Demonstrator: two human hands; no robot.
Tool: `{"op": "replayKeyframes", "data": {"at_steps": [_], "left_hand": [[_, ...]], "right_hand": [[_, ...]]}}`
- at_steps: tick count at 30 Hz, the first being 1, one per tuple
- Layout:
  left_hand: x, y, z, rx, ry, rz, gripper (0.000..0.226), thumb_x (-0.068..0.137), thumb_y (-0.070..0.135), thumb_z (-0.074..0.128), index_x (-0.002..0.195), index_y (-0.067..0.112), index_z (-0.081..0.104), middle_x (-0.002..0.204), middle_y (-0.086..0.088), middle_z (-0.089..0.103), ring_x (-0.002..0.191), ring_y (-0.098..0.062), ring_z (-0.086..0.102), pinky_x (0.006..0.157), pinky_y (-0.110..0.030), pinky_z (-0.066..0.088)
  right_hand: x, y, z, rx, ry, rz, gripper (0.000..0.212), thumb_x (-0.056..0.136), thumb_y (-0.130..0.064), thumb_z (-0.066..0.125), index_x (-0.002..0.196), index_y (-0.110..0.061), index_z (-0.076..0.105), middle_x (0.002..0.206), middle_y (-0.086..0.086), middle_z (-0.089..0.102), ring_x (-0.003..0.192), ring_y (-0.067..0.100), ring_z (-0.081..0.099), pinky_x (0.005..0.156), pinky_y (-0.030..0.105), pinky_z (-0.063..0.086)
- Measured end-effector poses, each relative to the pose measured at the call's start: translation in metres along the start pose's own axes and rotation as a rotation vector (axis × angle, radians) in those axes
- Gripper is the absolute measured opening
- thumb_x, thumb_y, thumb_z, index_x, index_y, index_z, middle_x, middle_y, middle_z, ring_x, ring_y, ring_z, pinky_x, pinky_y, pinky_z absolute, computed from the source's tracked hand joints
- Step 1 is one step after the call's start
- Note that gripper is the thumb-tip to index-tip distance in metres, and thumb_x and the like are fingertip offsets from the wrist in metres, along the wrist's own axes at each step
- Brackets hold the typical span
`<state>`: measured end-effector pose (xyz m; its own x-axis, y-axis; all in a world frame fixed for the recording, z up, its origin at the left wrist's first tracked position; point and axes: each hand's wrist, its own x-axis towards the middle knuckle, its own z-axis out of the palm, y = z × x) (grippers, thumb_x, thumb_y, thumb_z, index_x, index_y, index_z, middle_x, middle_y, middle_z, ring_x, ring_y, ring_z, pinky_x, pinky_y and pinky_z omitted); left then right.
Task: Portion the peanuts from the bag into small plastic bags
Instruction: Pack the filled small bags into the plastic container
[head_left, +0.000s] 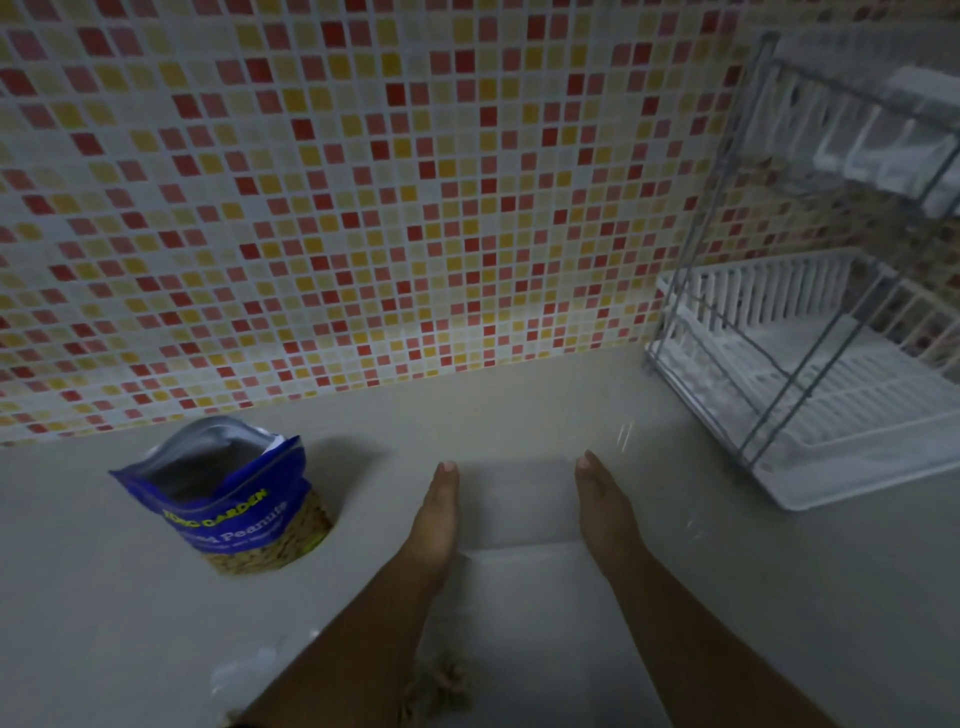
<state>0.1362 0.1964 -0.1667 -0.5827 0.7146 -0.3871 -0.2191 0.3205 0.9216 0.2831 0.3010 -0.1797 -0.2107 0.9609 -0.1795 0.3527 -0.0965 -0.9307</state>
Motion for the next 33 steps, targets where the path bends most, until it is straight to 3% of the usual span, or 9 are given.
{"op": "replayKeyframes", "data": {"at_steps": [9,12,15,18,20,22,25,27,33], "left_hand": [[-0.018,0.000,-0.007,-0.084,0.033,-0.092,0.069,0.092,0.062,0.033,0.144,0.018,0.037,0.152,-0.003,0.034,0.140,-0.022,0.031,0.120,-0.041,0.018],[-0.037,-0.001,-0.012,-0.110,0.011,-0.073,0.066,0.093,0.060,0.030,0.147,0.020,0.031,0.154,0.001,0.028,0.143,-0.020,0.026,0.118,-0.037,0.016],[-0.061,-0.010,-0.014,-0.143,-0.008,-0.093,0.063,0.095,0.057,0.031,0.144,0.018,0.035,0.146,0.004,0.038,0.139,-0.019,0.031,0.110,-0.030,0.022],[-0.083,-0.023,-0.015,-0.165,-0.029,-0.095,0.083,0.080,0.075,0.039,0.143,0.021,0.039,0.146,0.004,0.041,0.136,-0.019,0.038,0.116,-0.036,0.024],[-0.094,-0.031,-0.015,-0.168,-0.037,-0.082,0.089,0.071,0.083,0.042,0.137,0.023,0.048,0.140,0.000,0.052,0.124,-0.017,0.052,0.107,-0.036,0.039],[-0.104,-0.039,-0.015,-0.170,-0.043,-0.113,0.076,0.078,0.079,0.041,0.130,0.025,0.055,0.129,-0.002,0.061,0.112,-0.016,0.060,0.095,-0.033,0.048],[-0.096,-0.071,-0.013,-0.185,-0.063,-0.100,0.093,0.062,0.088,0.049,0.137,0.035,0.045,0.147,0.008,0.044,0.134,-0.010,0.041,0.117,-0.040,0.026],[-0.088,-0.094,-0.013,-0.215,-0.074,-0.085,0.091,0.060,0.088,0.052,0.137,0.038,0.045,0.147,0.011,0.042,0.135,-0.009,0.039,0.119,-0.040,0.022],[-0.114,-0.076,-0.009,-0.214,-0.105,-0.081,0.094,0.061,0.084,0.055,0.139,0.034,0.043,0.145,0.015,0.043,0.135,-0.007,0.039,0.119,-0.040,0.021]], "right_hand": [[-0.018,0.001,0.002,0.137,-0.006,-0.033,0.042,0.099,-0.025,0.043,0.137,-0.006,0.047,0.144,0.008,0.046,0.135,0.017,0.039,0.118,0.031,0.023],[-0.034,0.005,0.001,0.185,-0.017,-0.032,0.042,0.099,-0.025,0.044,0.137,-0.006,0.047,0.144,0.007,0.046,0.135,0.017,0.039,0.118,0.035,0.024],[-0.053,0.010,-0.005,0.193,-0.016,-0.041,0.042,0.098,-0.024,0.045,0.135,-0.005,0.048,0.141,0.006,0.049,0.134,0.017,0.041,0.117,0.032,0.025],[-0.072,0.019,-0.012,0.210,-0.005,-0.029,0.040,0.098,-0.023,0.046,0.134,-0.005,0.050,0.138,0.006,0.051,0.132,0.017,0.043,0.117,0.034,0.026],[-0.084,0.025,-0.017,0.207,-0.004,-0.027,0.040,0.098,-0.022,0.047,0.134,-0.005,0.050,0.138,0.005,0.051,0.132,0.017,0.043,0.117,0.036,0.026],[-0.093,0.031,-0.023,0.188,0.000,-0.027,0.041,0.098,-0.022,0.047,0.134,-0.004,0.050,0.139,0.006,0.051,0.132,0.017,0.043,0.117,0.035,0.025],[-0.102,0.035,-0.031,0.161,-0.007,-0.029,0.041,0.098,-0.022,0.046,0.134,-0.003,0.050,0.140,0.007,0.050,0.132,0.017,0.042,0.117,0.033,0.025],[-0.106,0.038,-0.035,0.135,-0.004,-0.033,0.040,0.098,-0.022,0.046,0.133,-0.003,0.050,0.140,0.008,0.050,0.132,0.017,0.042,0.116,0.031,0.025],[-0.107,0.045,-0.044,0.097,0.000,-0.008,0.041,0.097,-0.024,0.046,0.133,-0.004,0.051,0.139,0.008,0.051,0.132,0.017,0.043,0.115,0.030,0.026]]}}
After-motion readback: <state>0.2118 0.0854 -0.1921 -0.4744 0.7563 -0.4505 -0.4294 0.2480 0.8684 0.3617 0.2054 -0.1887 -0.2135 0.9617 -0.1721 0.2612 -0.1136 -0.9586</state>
